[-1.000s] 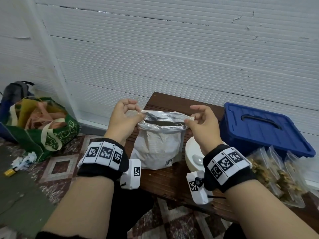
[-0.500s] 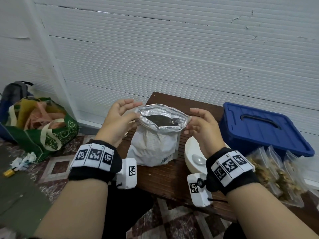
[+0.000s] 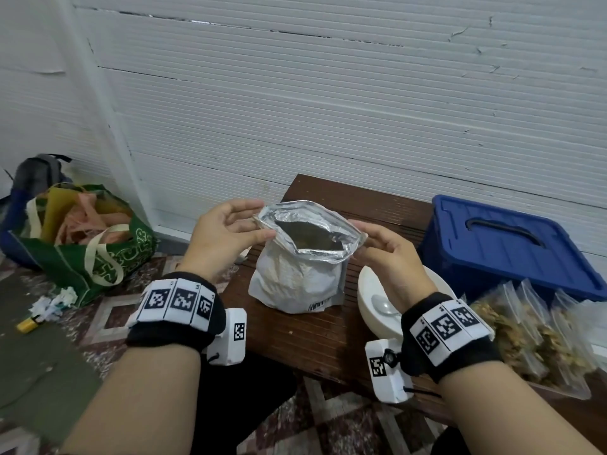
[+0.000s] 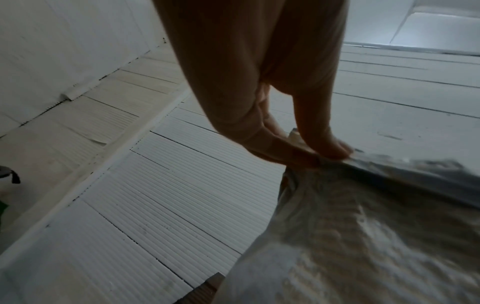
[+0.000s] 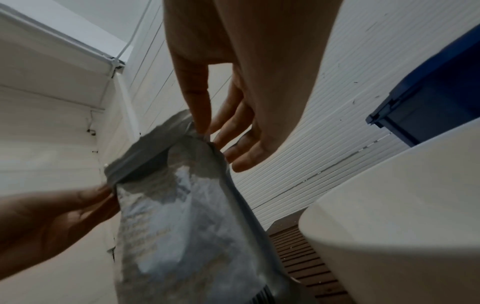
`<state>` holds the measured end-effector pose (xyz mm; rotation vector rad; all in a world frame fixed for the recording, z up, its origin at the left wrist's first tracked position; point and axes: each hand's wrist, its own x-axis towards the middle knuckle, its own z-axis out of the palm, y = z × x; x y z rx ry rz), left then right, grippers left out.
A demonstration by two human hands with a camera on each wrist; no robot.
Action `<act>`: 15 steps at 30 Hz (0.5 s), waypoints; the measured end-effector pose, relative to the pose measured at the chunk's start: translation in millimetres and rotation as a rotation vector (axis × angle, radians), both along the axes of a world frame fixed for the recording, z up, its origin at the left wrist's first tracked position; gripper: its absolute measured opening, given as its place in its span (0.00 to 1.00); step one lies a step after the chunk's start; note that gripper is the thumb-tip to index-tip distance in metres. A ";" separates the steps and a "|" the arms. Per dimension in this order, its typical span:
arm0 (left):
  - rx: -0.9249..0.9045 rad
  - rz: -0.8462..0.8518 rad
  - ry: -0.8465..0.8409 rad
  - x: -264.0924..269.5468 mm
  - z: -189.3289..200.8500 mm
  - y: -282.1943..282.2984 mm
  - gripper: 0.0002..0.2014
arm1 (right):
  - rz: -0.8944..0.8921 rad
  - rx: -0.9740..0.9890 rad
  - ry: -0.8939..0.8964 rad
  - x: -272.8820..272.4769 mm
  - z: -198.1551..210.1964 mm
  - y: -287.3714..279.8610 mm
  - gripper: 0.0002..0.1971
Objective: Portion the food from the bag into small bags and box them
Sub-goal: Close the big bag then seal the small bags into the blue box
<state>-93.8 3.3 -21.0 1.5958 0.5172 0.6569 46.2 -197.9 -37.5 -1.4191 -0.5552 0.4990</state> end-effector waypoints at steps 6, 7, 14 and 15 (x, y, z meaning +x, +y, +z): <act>0.050 0.055 -0.009 4.8 0.0 -6.4 0.21 | -0.019 0.009 0.019 3.4 -12.9 -1.2 0.13; 0.048 0.056 -0.014 6.0 -0.1 -7.4 0.20 | -0.026 0.010 0.005 3.1 -13.6 -0.6 0.13; 0.090 0.090 -0.030 11.8 -2.1 -10.1 0.11 | -0.218 -0.025 -0.164 -2.1 -12.4 8.8 0.12; 0.099 0.090 -0.028 11.9 -2.3 -10.0 0.10 | -0.243 -0.030 -0.167 -1.6 -12.5 10.2 0.13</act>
